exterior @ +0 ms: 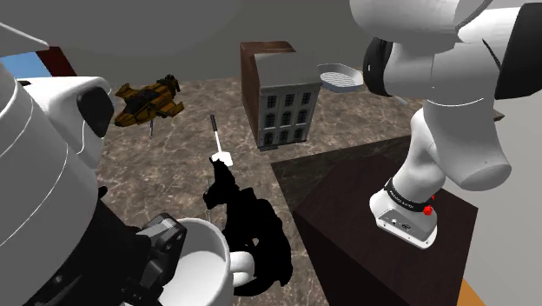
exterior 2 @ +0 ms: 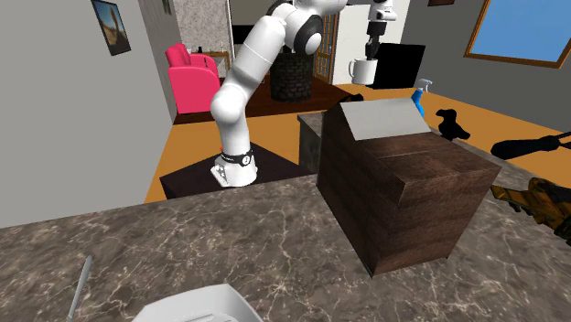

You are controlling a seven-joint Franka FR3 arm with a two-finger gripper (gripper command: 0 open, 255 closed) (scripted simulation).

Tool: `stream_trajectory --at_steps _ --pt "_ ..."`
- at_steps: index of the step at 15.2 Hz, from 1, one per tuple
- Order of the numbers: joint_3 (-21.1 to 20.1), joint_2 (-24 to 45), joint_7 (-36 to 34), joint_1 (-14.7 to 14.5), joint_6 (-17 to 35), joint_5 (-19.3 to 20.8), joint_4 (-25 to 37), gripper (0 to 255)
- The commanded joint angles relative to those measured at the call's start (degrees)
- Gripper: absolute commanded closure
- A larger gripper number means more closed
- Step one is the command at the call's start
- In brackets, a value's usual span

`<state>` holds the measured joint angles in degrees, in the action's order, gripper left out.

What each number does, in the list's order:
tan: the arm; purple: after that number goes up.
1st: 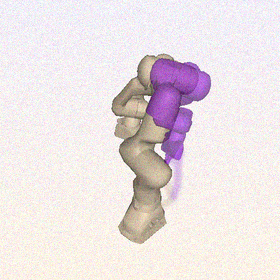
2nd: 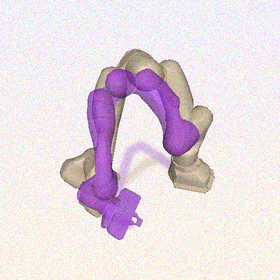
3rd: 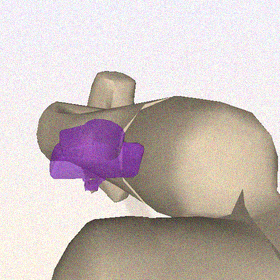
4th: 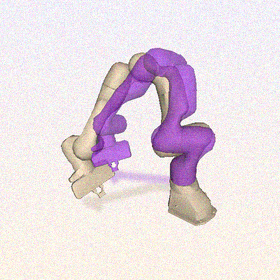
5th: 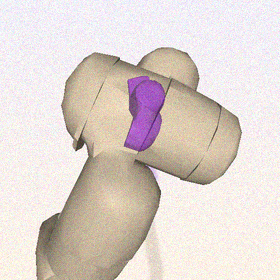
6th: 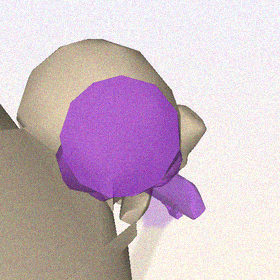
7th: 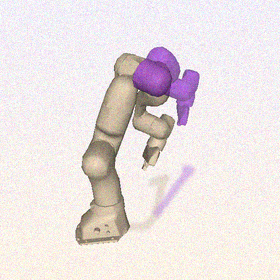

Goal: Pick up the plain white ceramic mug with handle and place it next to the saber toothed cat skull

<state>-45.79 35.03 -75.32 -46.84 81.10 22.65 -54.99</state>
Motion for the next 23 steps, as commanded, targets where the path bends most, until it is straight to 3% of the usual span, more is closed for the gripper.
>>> stream_trajectory --at_steps 1,12,23 --pt "-0.2 -0.5 -0.3 1.1 2.1 -0.3 -2.8 255" --pt "-0.9 -2.8 -1.0 5.9 12.4 -1.6 -16.1 255" --pt "0.7 -3.0 -1.5 7.1 20.9 -2.0 -24.9 255"
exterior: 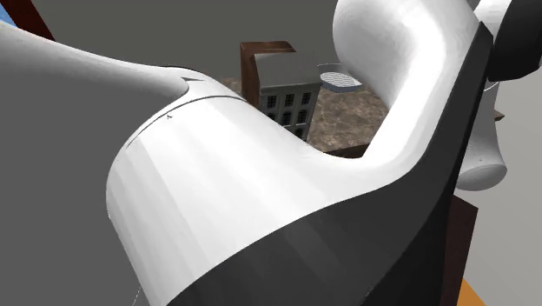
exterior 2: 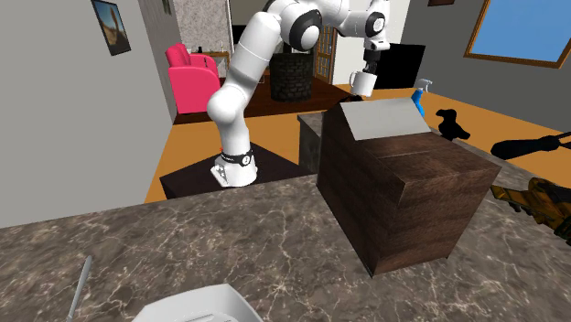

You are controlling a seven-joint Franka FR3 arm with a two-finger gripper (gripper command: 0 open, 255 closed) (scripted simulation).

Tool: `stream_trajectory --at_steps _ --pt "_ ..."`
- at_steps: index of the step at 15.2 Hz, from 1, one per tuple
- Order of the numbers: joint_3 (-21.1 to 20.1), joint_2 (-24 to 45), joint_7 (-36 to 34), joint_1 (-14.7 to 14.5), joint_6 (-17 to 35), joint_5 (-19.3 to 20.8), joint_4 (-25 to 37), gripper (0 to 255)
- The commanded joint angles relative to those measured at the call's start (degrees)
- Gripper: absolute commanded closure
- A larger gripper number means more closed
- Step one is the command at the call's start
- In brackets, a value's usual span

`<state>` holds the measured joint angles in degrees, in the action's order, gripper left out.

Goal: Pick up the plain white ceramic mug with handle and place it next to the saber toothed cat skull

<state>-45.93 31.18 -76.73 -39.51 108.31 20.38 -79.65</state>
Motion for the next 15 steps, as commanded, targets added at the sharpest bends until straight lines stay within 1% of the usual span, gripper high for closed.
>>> stream_trajectory --at_steps 1,6,15 --pt "1.1 0.8 -0.1 -0.3 -5.5 0.3 -0.9 255" --pt "3.3 0.9 0.1 -1.1 -1.8 -0.2 -3.9 255" --pt "4.7 2.8 -0.7 -1.4 3.9 1.1 -8.1 255"
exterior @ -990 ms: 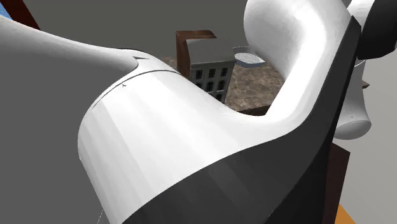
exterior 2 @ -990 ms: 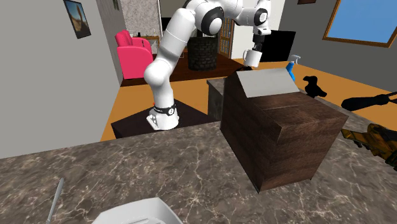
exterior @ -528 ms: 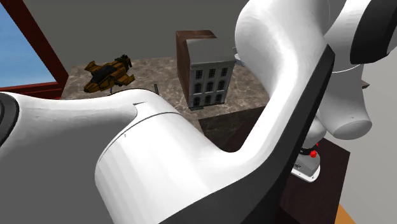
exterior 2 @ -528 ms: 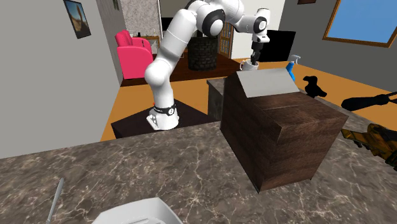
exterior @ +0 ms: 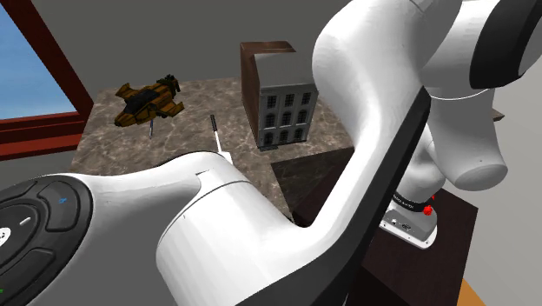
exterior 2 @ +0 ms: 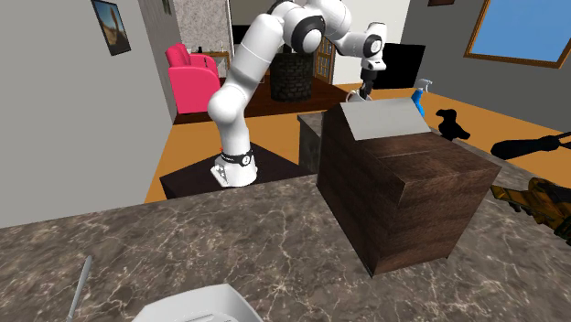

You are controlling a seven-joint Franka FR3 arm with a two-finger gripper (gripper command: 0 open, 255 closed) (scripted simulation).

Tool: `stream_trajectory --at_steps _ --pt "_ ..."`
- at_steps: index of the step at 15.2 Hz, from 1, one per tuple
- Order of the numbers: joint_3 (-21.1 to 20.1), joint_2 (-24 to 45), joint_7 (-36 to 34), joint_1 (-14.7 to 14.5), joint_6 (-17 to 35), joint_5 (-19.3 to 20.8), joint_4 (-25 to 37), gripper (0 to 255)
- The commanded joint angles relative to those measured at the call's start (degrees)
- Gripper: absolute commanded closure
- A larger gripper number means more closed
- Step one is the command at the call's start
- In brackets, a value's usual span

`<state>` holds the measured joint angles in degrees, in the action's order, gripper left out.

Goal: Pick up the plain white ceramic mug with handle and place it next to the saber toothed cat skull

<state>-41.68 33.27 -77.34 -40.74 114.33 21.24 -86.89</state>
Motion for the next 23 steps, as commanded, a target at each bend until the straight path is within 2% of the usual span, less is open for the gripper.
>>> stream_trajectory --at_steps 1,9,10,15,19,23 --pt "0.7 1.0 -0.2 -0.2 -1.5 0.4 -1.2 255" --pt "1.2 1.1 -0.2 -0.5 -1.0 0.3 -1.5 255" --pt "1.2 1.1 -0.2 -0.5 -1.0 0.3 -1.5 0" --pt "1.2 1.1 -0.2 -0.5 -1.0 0.3 -1.5 0" --pt "0.1 -1.0 1.0 -0.5 -7.0 -1.4 2.9 0" --pt "0.1 -1.0 1.0 -0.5 -7.0 -1.4 2.9 0"
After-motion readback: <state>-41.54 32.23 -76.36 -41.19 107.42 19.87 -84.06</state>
